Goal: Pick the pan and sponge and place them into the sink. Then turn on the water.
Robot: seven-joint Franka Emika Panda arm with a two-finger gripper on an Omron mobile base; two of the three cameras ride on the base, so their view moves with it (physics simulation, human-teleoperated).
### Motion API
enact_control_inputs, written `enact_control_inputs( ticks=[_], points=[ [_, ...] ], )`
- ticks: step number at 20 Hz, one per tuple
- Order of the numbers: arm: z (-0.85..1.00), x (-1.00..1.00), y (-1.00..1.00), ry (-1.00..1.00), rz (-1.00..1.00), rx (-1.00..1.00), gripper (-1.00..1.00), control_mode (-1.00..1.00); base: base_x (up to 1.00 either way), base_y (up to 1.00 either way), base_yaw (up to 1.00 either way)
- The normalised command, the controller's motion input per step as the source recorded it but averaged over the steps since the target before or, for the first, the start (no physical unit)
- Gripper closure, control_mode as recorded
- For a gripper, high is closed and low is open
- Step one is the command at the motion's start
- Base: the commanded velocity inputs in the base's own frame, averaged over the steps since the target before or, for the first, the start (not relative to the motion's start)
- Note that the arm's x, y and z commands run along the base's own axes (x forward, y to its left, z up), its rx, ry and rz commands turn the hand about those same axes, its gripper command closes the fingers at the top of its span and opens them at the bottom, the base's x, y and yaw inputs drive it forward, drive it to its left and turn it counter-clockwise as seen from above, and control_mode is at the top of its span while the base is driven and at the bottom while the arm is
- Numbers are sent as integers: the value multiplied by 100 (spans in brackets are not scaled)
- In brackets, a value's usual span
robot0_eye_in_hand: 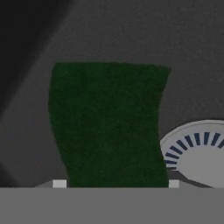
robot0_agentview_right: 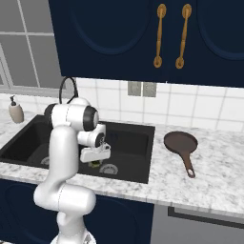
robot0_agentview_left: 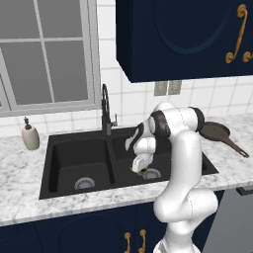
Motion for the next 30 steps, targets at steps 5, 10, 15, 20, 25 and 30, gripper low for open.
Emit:
enact_control_inputs(
  ticks=[5,10,15,20,25,30],
  points=[
    [-8,0,0,0,0,0,100,-100,0,0,0],
    [0,1,0,0,0,0,-100,-100,0,0,0],
    [6,0,0,-1,0,5,-100,-100,0,0,0],
    [40,-14,0,-9,0,6,-100,-100,0,0,0],
    [81,-21,-8,-11,-1,6,-100,-100,0,0,0],
    [97,-18,-6,-6,-7,-1,-100,-100,0,0,0]
  ],
)
